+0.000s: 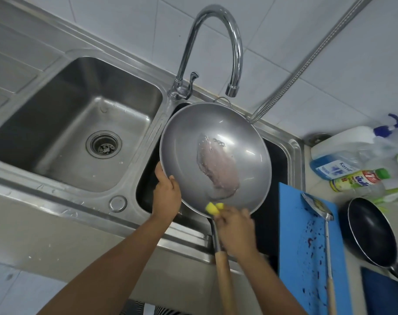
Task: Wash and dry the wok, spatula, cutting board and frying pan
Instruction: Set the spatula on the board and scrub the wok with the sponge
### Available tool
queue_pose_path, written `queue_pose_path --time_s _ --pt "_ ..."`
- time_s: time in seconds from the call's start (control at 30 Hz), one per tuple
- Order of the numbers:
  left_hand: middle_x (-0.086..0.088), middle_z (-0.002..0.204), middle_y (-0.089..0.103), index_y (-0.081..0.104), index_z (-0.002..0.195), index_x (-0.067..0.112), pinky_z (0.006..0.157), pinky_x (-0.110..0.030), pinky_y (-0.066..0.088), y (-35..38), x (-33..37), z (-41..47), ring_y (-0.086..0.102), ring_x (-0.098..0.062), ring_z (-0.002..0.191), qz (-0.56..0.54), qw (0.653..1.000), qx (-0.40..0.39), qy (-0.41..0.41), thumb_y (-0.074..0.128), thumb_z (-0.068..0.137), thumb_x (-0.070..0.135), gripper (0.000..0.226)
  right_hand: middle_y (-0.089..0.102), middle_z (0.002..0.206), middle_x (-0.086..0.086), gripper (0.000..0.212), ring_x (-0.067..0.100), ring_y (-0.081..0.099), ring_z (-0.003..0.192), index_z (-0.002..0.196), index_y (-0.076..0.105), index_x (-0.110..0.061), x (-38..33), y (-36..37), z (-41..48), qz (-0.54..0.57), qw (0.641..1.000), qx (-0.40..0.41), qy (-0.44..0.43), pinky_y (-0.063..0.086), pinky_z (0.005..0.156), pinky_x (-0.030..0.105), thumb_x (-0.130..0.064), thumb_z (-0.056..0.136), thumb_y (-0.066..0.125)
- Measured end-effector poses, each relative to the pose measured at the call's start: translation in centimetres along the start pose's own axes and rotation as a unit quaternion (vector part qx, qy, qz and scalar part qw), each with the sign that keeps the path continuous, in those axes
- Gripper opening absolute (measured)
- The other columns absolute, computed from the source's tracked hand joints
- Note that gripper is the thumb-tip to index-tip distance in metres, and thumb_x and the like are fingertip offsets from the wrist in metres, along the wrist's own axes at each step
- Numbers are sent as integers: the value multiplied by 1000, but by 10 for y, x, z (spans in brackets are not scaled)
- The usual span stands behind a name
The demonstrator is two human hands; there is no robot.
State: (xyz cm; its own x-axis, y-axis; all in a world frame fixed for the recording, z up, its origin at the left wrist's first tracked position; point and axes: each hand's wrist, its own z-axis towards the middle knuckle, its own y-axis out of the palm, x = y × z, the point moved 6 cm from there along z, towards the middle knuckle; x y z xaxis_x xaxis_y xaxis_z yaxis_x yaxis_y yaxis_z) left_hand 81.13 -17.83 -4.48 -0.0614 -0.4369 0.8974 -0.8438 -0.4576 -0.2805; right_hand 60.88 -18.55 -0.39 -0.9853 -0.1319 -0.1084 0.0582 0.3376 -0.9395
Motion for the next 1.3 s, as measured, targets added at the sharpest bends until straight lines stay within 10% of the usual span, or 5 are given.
queue_pose_path --time_s 0.37,0.77,0.9,1.13,1.3 --pt "-10 91 63 7 153 20 77 -41 57 -1 1 -1 65 -24 82 8 1000 -2 -6 37 104 18 57 56 136 -11 31 24 43 112 126 62 -36 61 -21 7 14 994 25 104 36 91 35 -36 97 51" --pt "-17 103 64 3 153 19 79 -38 49 3 -3 -1 62 -31 88 -2 1000 -5 -4 33 104 16 57 47 143 -17 33 14 36 112 124 61 -44 25 5 -46 174 985 -4 19 29 103 21 -34 92 61" --pt "-13 96 61 5 153 16 74 -34 44 2 -1 -1 58 -29 83 1 1000 -4 4 33 104 15 57 52 136 -19 33 17 41 115 115 66 -46 -36 13 -49 97 985 -22 -140 31 98 31 -45 85 54" --pt "-8 95 61 5 153 20 77 -39 54 1 -3 0 63 -27 85 -1 1000 -9 -1 35 104 19 57 63 105 0 14 3 60 93 100 73 -16 -8 -32 7 469 883 -2 8 41 83 6 -11 92 63" --pt "-11 98 64 7 152 19 78 -41 56 1 -5 2 65 -27 87 5 1000 -5 -3 36 104 19 56 54 126 -11 29 18 47 117 122 65 -38 -9 2 24 188 982 -19 -17 38 104 35 -39 94 56"
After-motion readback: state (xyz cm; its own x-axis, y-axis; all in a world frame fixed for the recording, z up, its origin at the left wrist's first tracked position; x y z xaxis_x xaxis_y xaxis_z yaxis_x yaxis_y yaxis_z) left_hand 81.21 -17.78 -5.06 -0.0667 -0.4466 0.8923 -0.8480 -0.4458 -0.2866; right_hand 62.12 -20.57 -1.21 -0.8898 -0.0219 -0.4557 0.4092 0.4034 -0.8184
